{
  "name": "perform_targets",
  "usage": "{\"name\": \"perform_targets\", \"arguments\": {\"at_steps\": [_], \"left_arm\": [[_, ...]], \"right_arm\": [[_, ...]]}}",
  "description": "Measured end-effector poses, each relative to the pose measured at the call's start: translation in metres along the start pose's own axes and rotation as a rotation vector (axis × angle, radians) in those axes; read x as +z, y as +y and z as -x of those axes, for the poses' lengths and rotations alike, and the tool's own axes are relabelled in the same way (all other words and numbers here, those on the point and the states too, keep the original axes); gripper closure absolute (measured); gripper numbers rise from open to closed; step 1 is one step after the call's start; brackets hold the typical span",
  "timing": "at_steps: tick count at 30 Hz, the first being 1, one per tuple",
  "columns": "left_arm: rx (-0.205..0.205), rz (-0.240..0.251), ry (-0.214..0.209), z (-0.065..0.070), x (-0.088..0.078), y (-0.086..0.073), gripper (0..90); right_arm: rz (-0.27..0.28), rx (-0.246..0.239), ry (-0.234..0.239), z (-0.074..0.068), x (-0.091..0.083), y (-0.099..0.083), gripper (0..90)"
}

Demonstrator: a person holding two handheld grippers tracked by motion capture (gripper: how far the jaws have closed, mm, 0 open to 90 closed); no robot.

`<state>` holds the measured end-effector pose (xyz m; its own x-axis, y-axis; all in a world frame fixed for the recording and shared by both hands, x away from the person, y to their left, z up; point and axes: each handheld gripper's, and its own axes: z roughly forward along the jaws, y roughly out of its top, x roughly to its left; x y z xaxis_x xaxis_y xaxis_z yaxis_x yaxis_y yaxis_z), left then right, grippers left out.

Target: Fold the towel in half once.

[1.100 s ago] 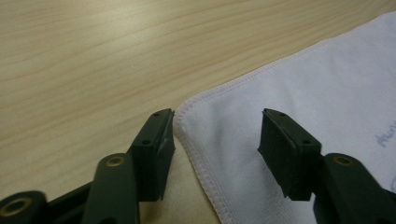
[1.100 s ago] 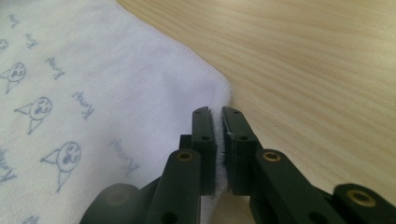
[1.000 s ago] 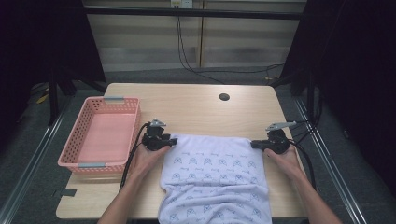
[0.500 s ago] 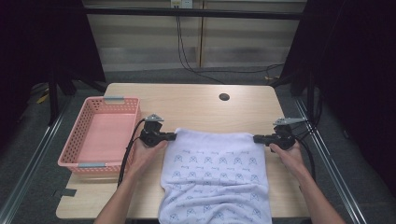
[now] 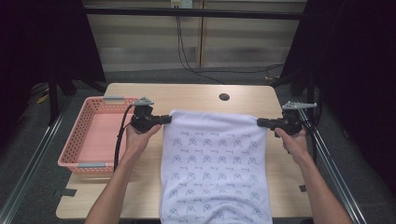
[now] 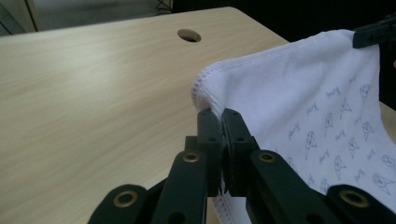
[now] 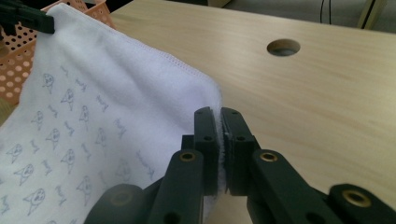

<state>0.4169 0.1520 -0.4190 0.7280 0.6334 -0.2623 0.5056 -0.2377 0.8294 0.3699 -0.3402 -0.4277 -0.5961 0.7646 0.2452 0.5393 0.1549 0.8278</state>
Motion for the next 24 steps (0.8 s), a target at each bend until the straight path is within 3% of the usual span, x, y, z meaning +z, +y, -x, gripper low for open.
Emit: {"name": "perform_targets", "arguments": {"at_steps": [6, 8, 10, 13, 19, 24], "left_arm": [[0.007, 0.033, 0.032, -0.007, -0.009, 0.019, 87.7], [0.016, 0.046, 0.044, -0.009, -0.013, 0.029, 87.7], [0.019, 0.053, 0.045, -0.009, -0.015, 0.032, 87.8], [0.036, 0.074, 0.076, -0.010, -0.020, 0.047, 87.7], [0.050, 0.114, 0.080, -0.014, -0.027, 0.072, 87.7], [0.066, 0.142, 0.098, -0.014, -0.029, 0.081, 87.8]], "right_arm": [[0.040, -0.016, -0.003, 0.002, 0.002, 0.027, 86.6], [0.083, 0.008, -0.009, 0.007, 0.002, 0.040, 86.6], [0.089, 0.009, -0.007, 0.008, 0.002, 0.044, 86.6], [0.106, -0.007, -0.022, 0.005, 0.001, 0.064, 86.6], [0.139, -0.021, -0.049, 0.005, -0.001, 0.095, 86.8], [0.165, -0.033, -0.073, 0.004, -0.004, 0.112, 87.0]]}}
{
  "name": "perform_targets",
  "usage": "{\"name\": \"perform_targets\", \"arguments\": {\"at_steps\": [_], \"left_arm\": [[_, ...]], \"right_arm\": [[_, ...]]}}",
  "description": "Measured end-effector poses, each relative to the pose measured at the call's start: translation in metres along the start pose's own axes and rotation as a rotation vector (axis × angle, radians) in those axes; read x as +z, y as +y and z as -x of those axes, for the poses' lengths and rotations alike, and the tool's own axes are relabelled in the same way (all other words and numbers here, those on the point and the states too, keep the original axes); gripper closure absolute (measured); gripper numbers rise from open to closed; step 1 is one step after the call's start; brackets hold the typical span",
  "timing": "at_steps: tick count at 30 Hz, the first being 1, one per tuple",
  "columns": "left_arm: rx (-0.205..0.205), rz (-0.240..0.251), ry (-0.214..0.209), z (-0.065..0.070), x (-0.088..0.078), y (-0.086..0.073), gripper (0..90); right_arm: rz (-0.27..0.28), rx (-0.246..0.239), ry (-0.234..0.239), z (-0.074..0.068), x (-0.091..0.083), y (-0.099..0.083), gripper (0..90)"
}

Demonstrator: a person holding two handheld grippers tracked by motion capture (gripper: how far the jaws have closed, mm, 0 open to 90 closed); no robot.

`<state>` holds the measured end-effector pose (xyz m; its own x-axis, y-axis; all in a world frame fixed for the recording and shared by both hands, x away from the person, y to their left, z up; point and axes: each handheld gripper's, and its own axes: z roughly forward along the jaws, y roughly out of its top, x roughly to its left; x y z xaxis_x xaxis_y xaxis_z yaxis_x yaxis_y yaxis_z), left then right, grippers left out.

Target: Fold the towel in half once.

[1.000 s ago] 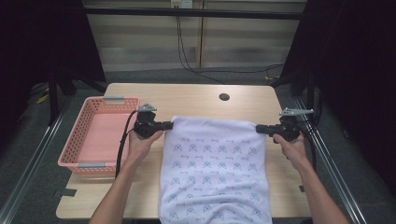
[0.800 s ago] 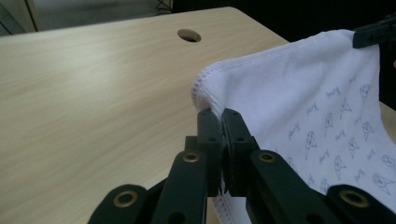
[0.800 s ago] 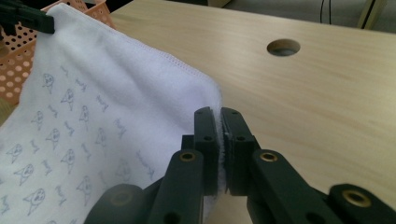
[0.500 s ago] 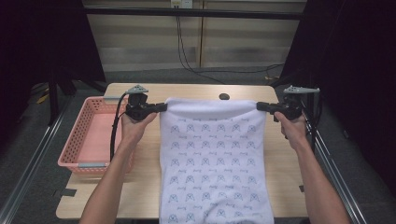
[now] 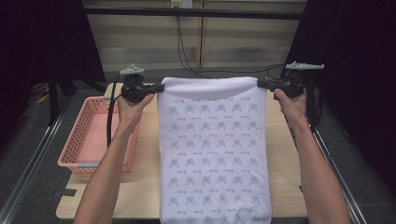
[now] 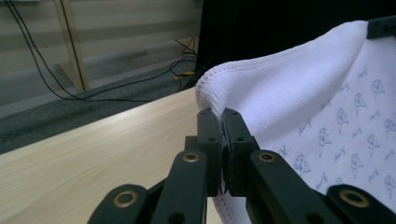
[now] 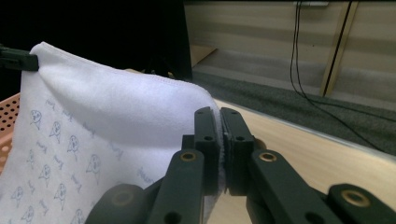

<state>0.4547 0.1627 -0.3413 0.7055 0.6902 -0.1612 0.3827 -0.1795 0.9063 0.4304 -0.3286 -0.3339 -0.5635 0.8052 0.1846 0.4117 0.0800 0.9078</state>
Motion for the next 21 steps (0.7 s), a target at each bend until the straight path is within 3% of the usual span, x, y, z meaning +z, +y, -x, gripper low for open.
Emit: {"name": "perform_targets", "arguments": {"at_steps": [5, 7, 10, 11, 14, 15, 20, 21], "left_arm": [[0.004, 0.038, -0.008, 0.000, -0.004, 0.015, 87.7], [0.016, 0.055, 0.014, 0.003, -0.007, 0.029, 87.8], [0.021, 0.063, 0.026, 0.005, -0.008, 0.034, 87.7], [0.021, 0.056, 0.011, 0.005, -0.011, 0.033, 87.7], [0.024, 0.048, -0.002, 0.006, -0.013, 0.025, 87.6], [0.029, 0.029, -0.014, 0.008, -0.014, 0.015, 87.7], [0.049, -0.026, -0.030, 0.017, -0.012, -0.001, 87.7], [0.049, -0.039, -0.039, 0.020, -0.014, -0.009, 87.7]], "right_arm": [[0.028, -0.006, -0.012, 0.001, -0.005, 0.014, 87.1], [0.042, -0.024, -0.027, -0.001, -0.009, 0.030, 87.1], [0.064, -0.038, -0.033, -0.004, -0.013, 0.039, 87.1], [0.083, -0.041, -0.019, -0.007, -0.017, 0.044, 87.2], [0.077, -0.044, -0.008, -0.008, -0.020, 0.038, 87.2], [0.063, -0.042, 0.008, -0.009, -0.022, 0.027, 87.2], [0.044, -0.031, 0.028, -0.011, -0.027, 0.006, 87.3], [0.027, -0.035, 0.049, -0.015, -0.032, -0.006, 87.2]]}}
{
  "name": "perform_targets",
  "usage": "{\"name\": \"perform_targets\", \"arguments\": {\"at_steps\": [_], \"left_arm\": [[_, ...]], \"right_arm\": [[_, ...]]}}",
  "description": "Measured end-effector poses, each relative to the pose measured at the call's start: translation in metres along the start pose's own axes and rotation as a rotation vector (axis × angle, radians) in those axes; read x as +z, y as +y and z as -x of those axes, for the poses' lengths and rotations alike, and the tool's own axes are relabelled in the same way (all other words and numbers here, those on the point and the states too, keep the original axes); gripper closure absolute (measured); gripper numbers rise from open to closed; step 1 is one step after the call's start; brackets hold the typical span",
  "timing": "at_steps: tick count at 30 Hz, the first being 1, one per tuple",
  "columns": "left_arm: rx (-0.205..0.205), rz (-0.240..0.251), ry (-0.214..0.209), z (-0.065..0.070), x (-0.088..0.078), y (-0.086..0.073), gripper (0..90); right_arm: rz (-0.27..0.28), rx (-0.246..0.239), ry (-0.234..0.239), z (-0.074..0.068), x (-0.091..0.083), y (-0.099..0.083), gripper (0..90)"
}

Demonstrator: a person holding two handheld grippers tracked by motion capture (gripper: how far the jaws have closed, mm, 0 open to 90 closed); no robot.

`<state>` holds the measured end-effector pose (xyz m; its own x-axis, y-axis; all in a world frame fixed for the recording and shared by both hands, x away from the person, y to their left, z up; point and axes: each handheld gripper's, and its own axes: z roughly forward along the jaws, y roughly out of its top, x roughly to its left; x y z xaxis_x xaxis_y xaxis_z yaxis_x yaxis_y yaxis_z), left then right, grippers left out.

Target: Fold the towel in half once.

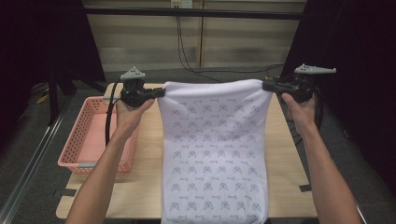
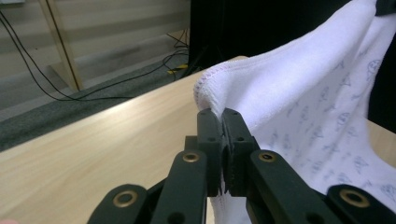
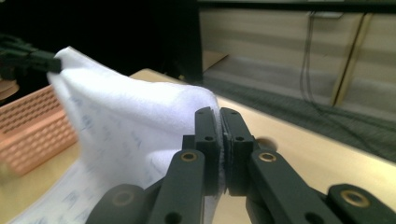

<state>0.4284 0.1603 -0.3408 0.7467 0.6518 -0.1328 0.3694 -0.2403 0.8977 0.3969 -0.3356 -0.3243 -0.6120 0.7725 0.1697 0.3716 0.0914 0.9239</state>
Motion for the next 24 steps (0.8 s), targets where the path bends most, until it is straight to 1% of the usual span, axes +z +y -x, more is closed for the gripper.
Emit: {"name": "perform_targets", "arguments": {"at_steps": [1, 2, 3, 4, 5, 6, 7, 8, 9, 10, 11, 12, 13, 14, 15, 16, 17, 18, 19, 20, 21, 22, 23, 24], "left_arm": [[0.000, 0.000, 0.000, 0.000, 0.000, 0.000, 87.6], [-0.029, 0.011, -0.024, 0.002, -0.003, -0.006, 87.6], [-0.007, -0.006, -0.025, 0.008, -0.006, -0.015, 87.6], [-0.005, -0.013, -0.027, 0.010, -0.008, -0.019, 87.6], [-0.005, -0.013, -0.027, 0.010, -0.008, -0.019, 87.6], [-0.004, -0.013, -0.041, 0.015, -0.011, -0.025, 87.6], [0.026, -0.038, -0.046, 0.028, -0.017, -0.034, 87.6], [0.026, -0.038, -0.046, 0.028, -0.017, -0.034, 87.6], [0.042, -0.052, -0.072, 0.039, -0.024, -0.042, 87.6], [0.034, -0.054, -0.077, 0.043, -0.027, -0.046, 87.6], [0.034, -0.054, -0.077, 0.043, -0.027, -0.046, 87.6], [0.023, -0.048, -0.085, 0.046, -0.030, -0.051, 87.6], [0.024, -0.056, -0.100, 0.054, -0.036, -0.060, 87.6], [0.024, -0.056, -0.100, 0.054, -0.036, -0.060, 87.6], [0.023, -0.048, -0.117, 0.058, -0.039, -0.065, 87.6], [0.015, -0.049, -0.129, 0.061, -0.041, -0.071, 87.6], [0.008, -0.062, -0.143, 0.067, -0.044, -0.085, 87.6], [-0.002, -0.075, -0.153, 0.069, -0.045, -0.092, 87.6], [-0.013, -0.078, -0.157, 0.071, -0.046, -0.100, 87.6], [-0.013, -0.078, -0.157, 0.071, -0.046, -0.100, 87.6], [-0.048, -0.091, -0.172, 0.074, -0.049, -0.114, 87.6], [-0.053, -0.100, -0.167, 0.076, -0.050, -0.121, 87.5], [-0.053, -0.100, -0.167, 0.076, -0.050, -0.121, 87.6], [-0.051, -0.138, -0.157, 0.081, -0.052, -0.132, 87.6]], "right_arm": [[0.000, 0.000, 0.000, 0.000, 0.000, 0.000, 87.2], [-0.025, -0.006, 0.011, -0.006, -0.006, -0.009, 87.3], [-0.046, -0.010, 0.009, -0.010, -0.009, -0.013, 87.3], [-0.061, -0.019, 0.008, -0.013, -0.012, -0.018, 87.3], [-0.061, -0.019, 0.008, -0.013, -0.012, -0.018, 87.3], [-0.092, -0.037, 0.024, -0.020, -0.018, -0.026, 87.3], [-0.103, -0.046, 0.034, -0.024, -0.021, -0.030, 87.3], [-0.103, -0.046, 0.034, -0.024, -0.021, -0.030, 87.3], [-0.123, -0.056, 0.050, -0.032, -0.029, -0.039, 87.3], [-0.129, -0.054, 0.061, -0.035, -0.032, -0.045, 87.3], [-0.136, -0.050, 0.075, -0.038, -0.036, -0.050, 87.3], [-0.136, -0.050, 0.075, -0.038, -0.036, -0.050, 87.3], [-0.153, -0.051, 0.082, -0.043, -0.042, -0.062, 87.3], [-0.153, -0.051, 0.082, -0.043, -0.042, -0.062, 87.3], [-0.167, -0.037, 0.101, -0.047, -0.050, -0.074, 87.3], [-0.167, -0.037, 0.101, -0.047, -0.050, -0.074, 87.3], [-0.184, -0.028, 0.116, -0.053, -0.059, -0.089, 87.3], [-0.190, -0.030, 0.116, -0.055, -0.061, -0.094, 87.3], [-0.189, -0.019, 0.123, -0.056, -0.065, -0.101, 87.3], [-0.189, 0.002, 0.137, -0.058, -0.069, -0.108, 87.3], [-0.189, 0.017, 0.147, -0.060, -0.071, -0.115, 87.3], [-0.198, 0.030, 0.159, -0.063, -0.073, -0.123, 87.3], [-0.198, 0.030, 0.159, -0.063, -0.073, -0.123, 87.3], [-0.222, 0.059, 0.187, -0.070, -0.075, -0.138, 87.3]]}}
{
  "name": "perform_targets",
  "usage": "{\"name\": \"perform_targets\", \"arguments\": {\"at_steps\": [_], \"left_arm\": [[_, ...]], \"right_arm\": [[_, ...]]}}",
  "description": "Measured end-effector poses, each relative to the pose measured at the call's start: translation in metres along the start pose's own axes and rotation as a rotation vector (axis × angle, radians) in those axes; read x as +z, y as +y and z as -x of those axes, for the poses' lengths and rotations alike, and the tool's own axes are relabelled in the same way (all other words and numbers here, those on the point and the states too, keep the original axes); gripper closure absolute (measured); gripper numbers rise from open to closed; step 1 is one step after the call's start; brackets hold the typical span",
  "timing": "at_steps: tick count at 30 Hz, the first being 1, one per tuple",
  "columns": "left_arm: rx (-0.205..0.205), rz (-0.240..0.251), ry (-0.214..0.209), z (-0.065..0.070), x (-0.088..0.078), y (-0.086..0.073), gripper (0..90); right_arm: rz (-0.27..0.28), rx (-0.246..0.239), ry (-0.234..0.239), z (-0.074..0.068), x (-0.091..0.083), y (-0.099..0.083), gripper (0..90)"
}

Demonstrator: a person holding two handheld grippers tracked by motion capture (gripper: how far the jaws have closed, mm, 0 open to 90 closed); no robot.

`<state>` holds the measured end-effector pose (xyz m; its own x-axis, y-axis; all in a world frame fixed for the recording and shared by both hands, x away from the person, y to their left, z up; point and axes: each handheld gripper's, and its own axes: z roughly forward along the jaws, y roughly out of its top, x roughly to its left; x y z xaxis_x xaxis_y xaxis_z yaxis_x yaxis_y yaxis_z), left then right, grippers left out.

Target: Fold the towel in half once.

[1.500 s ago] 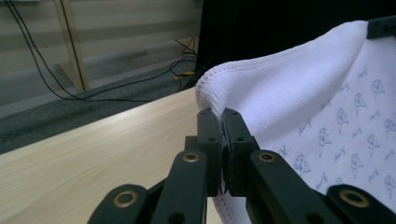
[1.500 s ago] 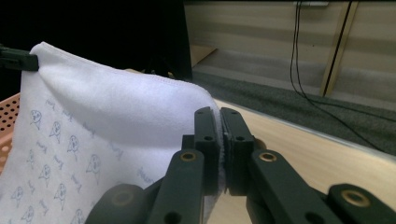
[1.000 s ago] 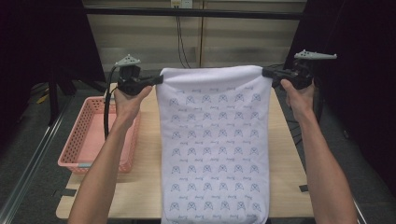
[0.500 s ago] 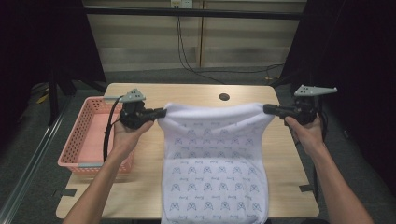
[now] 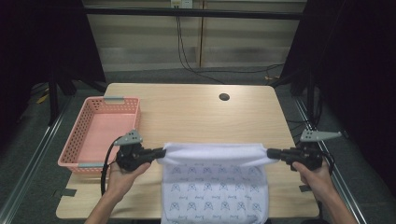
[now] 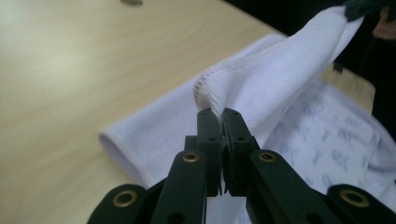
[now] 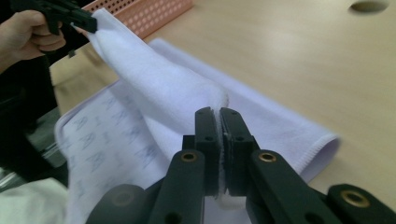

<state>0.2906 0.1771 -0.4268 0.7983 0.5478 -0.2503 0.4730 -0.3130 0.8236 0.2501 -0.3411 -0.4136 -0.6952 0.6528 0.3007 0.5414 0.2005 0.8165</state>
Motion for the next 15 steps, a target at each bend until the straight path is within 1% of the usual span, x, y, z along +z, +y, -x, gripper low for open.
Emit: {"name": "perform_targets", "arguments": {"at_steps": [1, 2, 3, 4, 5, 6, 7, 8, 9, 10, 11, 12, 13, 14, 15], "left_arm": [[0.000, 0.000, 0.000, 0.000, 0.000, 0.000, 87.6], [-0.021, -0.004, -0.011, 0.002, -0.001, -0.008, 87.6], [-0.033, -0.029, -0.020, 0.003, -0.002, -0.020, 87.6], [-0.040, -0.039, -0.026, 0.005, -0.002, -0.026, 87.6], [-0.040, -0.039, -0.026, 0.005, -0.002, -0.026, 87.6], [-0.042, -0.051, -0.032, 0.006, -0.002, -0.031, 87.6], [-0.045, -0.058, -0.024, 0.008, -0.001, -0.036, 87.6], [-0.065, -0.056, -0.035, 0.014, 0.001, -0.045, 87.5], [-0.065, -0.056, -0.035, 0.014, 0.001, -0.045, 87.6], [-0.061, -0.087, -0.029, 0.018, 0.003, -0.048, 87.6], [-0.038, -0.114, -0.023, 0.020, 0.004, -0.049, 87.5], [-0.046, -0.114, -0.032, 0.019, 0.004, -0.051, 87.5], [-0.063, -0.115, -0.039, 0.018, 0.005, -0.055, 87.5], [-0.068, -0.142, -0.031, 0.018, 0.008, -0.059, 87.6], [-0.060, -0.192, -0.029, 0.020, 0.013, -0.064, 87.5]], "right_arm": [[0.000, 0.000, 0.000, 0.000, 0.000, 0.000, 87.3], [-0.046, 0.007, 0.011, -0.007, 0.005, -0.015, 87.3], [-0.070, 0.012, 0.014, -0.009, 0.008, -0.022, 87.3], [-0.091, 0.025, 0.022, -0.010, 0.011, -0.029, 87.3], [-0.091, 0.025, 0.022, -0.010, 0.011, -0.029, 87.3], [-0.126, 0.039, 0.024, -0.013, 0.017, -0.042, 87.3], [-0.139, 0.052, 0.030, -0.013, 0.020, -0.048, 87.3], [-0.161, 0.061, 0.022, -0.013, 0.023, -0.053, 87.3], [-0.161, 0.061, 0.022, -0.013, 0.023, -0.053, 87.3], [-0.183, 0.057, 0.013, -0.014, 0.024, -0.057, 87.3], [-0.214, 0.059, 0.011, -0.015, 0.027, -0.062, 87.3], [-0.254, 0.067, 0.011, -0.017, 0.031, -0.068, 87.3], [-0.254, 0.067, 0.011, -0.017, 0.031, -0.068, 87.3], [-0.280, 0.057, 0.003, -0.018, 0.033, -0.070, 87.2], [-0.283, 0.057, 0.013, -0.019, 0.034, -0.072, 87.2]]}}
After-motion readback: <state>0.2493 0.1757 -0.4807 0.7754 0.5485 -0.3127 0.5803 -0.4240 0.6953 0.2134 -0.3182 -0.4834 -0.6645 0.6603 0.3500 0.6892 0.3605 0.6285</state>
